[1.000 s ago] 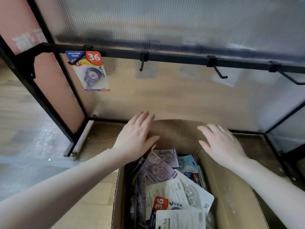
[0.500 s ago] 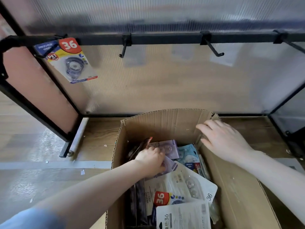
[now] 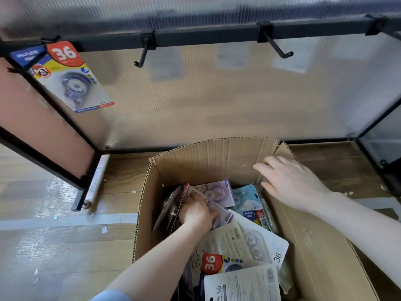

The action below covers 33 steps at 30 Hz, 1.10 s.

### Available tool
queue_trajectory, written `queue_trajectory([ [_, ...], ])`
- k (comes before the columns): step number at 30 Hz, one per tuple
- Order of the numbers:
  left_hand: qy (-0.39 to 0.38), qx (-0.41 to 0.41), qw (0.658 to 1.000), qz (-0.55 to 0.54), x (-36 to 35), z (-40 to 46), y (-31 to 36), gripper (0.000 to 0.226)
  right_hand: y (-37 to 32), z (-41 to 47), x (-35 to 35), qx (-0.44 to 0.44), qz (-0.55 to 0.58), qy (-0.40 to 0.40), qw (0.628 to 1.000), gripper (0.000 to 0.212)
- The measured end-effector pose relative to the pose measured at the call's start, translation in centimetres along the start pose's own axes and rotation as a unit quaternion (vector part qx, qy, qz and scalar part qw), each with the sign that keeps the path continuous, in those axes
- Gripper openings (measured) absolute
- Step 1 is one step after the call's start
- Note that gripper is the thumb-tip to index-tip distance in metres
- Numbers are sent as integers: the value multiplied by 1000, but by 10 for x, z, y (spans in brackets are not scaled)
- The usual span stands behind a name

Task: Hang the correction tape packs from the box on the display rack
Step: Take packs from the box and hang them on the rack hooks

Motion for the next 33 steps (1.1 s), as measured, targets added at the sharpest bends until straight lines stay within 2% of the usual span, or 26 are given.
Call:
queue_trajectory([
  [5, 21, 4, 1000, 13, -3, -3, -1, 100, 1, 5, -5, 5, 2, -9, 1000, 44],
  [12, 86, -8, 995, 57, -6, -4, 4, 94, 0, 10, -6, 5, -9, -5, 1000, 44],
  [16, 114, -26, 989, 90, -16, -9, 18, 102, 0, 11, -6, 3, -14, -5, 1000, 43],
  [18, 103, -32, 989, 101, -19, -11, 20, 106, 0, 11, -7, 1, -16, -5, 1000, 44],
  [20, 141, -56, 982, 113, -22, -6, 21, 104, 2, 11, -7, -2, -17, -6, 1000, 44],
  [22, 180, -105, 974, 89, -17, -6, 25, 95, 3, 12, -8, -3, -17, -8, 1000, 45],
  [24, 185, -135, 971, 72, -16, -7, 28, 84, 3, 12, -8, -3, -16, -8, 1000, 44],
  [28, 154, -201, 967, 7, -13, -19, 40, 91, 3, 14, -7, -2, -16, -7, 1000, 44],
  [31, 118, -171, 977, -41, -17, -15, 34, 76, 3, 14, -8, -2, -17, -8, 1000, 44],
  [33, 119, -147, 980, -69, -17, -14, 27, 77, 4, 14, -9, -1, -17, -9, 1000, 44],
])
Point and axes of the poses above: each hand's wrist, its own z-axis towards the middle knuckle, its own x-axis out of the back of the hand, y = z × x, the point moved 10 cm from there along z, towards the middle knuckle, and after that the axes turned 14 degrees about -y, right-handed, at the moved point
